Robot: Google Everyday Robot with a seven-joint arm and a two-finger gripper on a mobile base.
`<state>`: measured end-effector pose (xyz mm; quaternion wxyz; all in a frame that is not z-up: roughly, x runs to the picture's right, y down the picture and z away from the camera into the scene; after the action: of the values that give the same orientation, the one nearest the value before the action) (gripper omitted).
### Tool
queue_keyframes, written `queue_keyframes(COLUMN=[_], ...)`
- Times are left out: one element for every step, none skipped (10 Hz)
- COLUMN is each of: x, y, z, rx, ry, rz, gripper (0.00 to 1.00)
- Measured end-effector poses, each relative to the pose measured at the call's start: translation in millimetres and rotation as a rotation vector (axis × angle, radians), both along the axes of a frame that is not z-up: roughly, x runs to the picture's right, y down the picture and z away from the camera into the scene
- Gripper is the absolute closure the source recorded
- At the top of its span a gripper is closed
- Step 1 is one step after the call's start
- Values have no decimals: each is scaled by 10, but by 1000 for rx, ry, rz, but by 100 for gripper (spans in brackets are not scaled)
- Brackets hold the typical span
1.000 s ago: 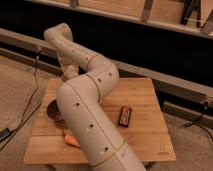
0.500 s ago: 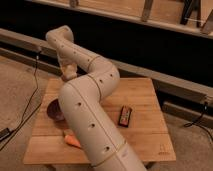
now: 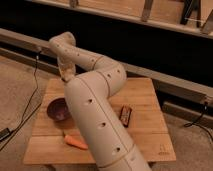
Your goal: Place the white sponge in the ceramic cup
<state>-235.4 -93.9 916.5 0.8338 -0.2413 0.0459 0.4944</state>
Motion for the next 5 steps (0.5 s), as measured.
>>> queue_keyframes(x=[-46, -54, -66, -66, -39], y=[1, -3, -3, -6, 10], z=[-99, -139, -218, -255, -314], rx=[36, 50, 76, 88, 109], ry=[-43, -56, -81, -92, -110], rz=[-13, -18, -29, -33, -40], gripper=[100, 100, 100, 100, 100])
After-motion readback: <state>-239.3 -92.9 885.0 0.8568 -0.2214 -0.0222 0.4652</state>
